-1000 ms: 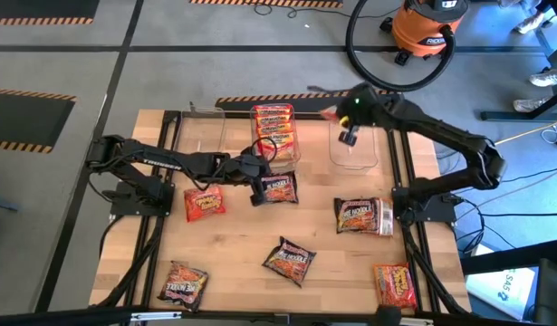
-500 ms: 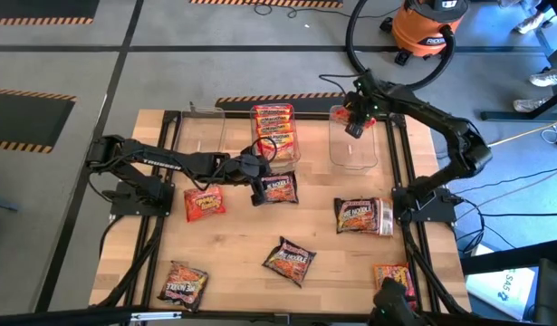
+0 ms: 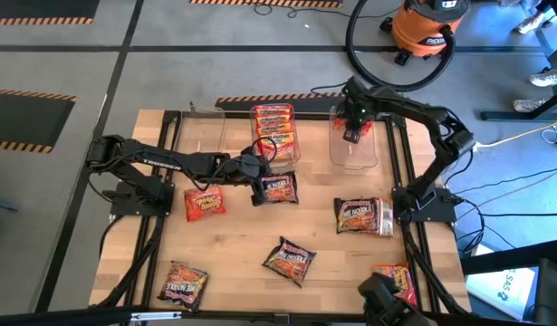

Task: Sort Maruchan noodles
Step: Put the top orange noodle pack into the right transparent bin

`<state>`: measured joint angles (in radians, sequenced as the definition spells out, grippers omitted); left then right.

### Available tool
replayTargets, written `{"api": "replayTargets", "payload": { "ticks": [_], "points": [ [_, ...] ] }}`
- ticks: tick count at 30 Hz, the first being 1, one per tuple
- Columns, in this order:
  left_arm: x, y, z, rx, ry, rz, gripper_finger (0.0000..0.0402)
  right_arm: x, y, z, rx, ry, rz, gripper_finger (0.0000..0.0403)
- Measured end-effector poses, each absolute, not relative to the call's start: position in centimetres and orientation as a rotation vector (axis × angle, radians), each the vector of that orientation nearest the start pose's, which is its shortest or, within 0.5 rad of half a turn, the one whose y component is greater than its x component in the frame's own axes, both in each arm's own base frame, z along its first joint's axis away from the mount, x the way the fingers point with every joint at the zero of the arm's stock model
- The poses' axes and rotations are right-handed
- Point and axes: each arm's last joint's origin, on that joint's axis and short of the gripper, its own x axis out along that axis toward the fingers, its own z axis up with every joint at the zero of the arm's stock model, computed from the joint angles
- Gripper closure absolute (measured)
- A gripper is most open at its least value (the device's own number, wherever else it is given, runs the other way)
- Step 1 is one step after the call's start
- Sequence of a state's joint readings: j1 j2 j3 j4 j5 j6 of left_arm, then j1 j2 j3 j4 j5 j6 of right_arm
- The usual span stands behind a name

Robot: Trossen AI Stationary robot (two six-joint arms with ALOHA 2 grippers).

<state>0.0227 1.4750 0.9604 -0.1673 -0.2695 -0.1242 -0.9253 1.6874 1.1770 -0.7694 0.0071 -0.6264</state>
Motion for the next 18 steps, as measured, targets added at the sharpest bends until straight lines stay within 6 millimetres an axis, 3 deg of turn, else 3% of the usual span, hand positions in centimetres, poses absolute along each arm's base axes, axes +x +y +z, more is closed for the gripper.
{"api": "replayTargets", "payload": {
  "ticks": [11,18],
  "points": [
    [31.4,1.3,24.1,-0.039,0.616,0.309,0.0227,18.9,-26.7,19.3,0.095,1.333,-0.315,0.0322],
    [31.5,1.2,24.1,-0.045,0.615,0.286,0.0227,18.8,-27.2,19.2,0.085,1.334,-0.379,0.0257]
  ]
}}
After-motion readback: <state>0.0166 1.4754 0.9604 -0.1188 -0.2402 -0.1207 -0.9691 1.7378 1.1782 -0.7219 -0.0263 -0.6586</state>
